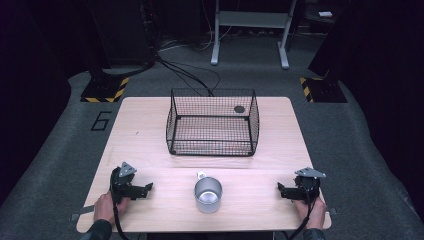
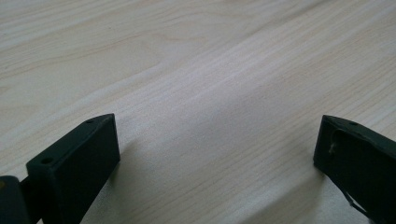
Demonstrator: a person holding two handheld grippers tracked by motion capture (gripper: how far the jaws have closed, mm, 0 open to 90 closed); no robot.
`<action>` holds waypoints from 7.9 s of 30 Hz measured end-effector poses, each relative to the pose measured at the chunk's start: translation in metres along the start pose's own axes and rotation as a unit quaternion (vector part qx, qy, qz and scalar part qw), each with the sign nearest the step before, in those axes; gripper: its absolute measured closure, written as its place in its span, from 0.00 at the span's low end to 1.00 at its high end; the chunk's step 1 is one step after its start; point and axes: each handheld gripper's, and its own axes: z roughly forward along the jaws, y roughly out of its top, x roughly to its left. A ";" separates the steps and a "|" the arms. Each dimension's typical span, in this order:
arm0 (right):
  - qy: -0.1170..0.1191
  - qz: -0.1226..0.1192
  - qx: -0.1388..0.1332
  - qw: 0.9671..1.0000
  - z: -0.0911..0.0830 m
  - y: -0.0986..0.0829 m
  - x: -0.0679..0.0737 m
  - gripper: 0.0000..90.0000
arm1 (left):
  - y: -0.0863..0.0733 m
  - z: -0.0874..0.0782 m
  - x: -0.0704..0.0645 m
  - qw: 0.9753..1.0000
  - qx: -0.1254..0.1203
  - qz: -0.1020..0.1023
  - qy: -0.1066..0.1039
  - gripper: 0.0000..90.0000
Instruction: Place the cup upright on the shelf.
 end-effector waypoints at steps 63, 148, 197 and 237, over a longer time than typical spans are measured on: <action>0.112 -0.043 -0.060 0.991 -0.061 0.051 0.094 0.00 | 0.000 -0.001 0.001 1.000 0.006 0.004 -0.003 0.00; 0.199 -0.187 0.004 0.962 -0.023 0.084 0.250 0.05 | 0.000 0.000 0.001 1.000 0.002 0.003 -0.001 0.00; 0.202 -0.183 0.003 0.962 -0.026 0.104 0.222 0.06 | 0.000 0.000 0.001 1.000 0.002 0.003 -0.001 0.00; 0.204 -0.171 -0.006 0.964 -0.038 0.156 0.183 0.06 | 0.000 0.000 0.001 1.000 0.001 0.003 -0.001 0.00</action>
